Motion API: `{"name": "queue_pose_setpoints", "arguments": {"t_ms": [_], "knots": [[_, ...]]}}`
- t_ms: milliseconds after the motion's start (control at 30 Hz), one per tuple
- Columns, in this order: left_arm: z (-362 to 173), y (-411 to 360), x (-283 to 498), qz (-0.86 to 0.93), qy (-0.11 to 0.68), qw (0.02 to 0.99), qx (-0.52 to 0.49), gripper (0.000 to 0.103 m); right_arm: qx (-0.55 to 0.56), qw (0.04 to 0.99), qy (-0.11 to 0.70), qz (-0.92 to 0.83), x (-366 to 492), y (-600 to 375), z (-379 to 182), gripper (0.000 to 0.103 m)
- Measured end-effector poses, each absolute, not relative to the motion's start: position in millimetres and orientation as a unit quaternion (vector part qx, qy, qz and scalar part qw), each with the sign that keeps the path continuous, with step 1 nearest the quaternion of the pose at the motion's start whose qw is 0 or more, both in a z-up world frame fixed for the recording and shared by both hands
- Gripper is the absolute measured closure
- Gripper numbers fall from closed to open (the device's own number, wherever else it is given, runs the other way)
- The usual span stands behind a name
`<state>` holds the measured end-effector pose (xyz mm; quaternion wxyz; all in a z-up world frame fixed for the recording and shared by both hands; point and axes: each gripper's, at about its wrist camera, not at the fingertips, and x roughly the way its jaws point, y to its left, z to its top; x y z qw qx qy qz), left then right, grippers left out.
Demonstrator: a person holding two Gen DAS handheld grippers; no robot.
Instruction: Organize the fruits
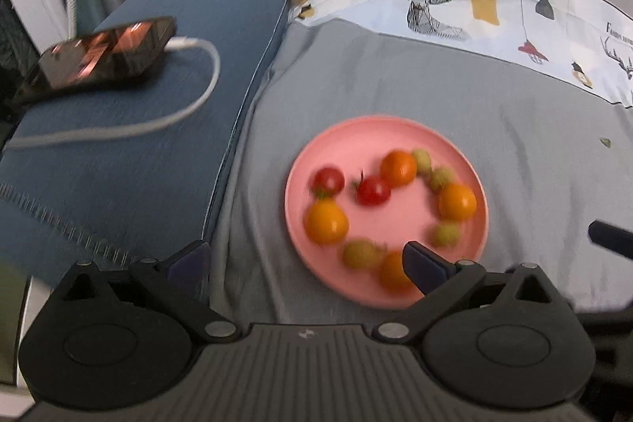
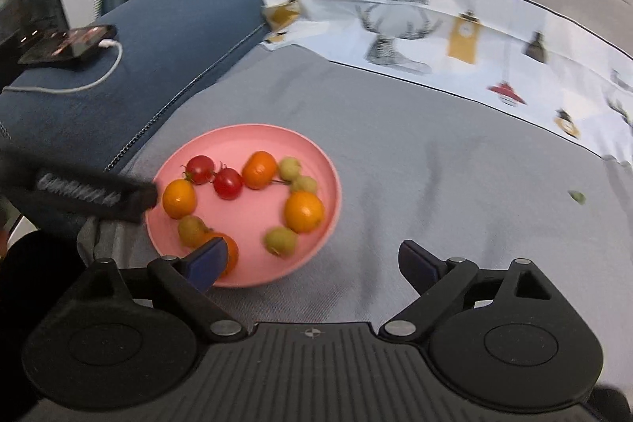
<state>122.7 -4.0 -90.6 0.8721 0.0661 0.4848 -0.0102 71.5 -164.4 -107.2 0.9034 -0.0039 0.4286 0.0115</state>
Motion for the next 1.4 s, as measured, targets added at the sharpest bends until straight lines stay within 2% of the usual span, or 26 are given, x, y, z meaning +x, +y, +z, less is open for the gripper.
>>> {"name": "queue_pose_setpoints", "arguments": {"t_ms": [633, 1400], "knots": [[-40, -1, 18, 0.003, 0.432, 0.900, 0.060, 0.000, -0.015, 0.942, 0.334, -0.031, -26, -152, -45, 0.004], [-26, -10, -16, 0.006, 0.406, 0.910, 0.081, 0.000, 0.002, 0.956, 0.289, -0.037, -69, -156, -26, 0.002]]}}
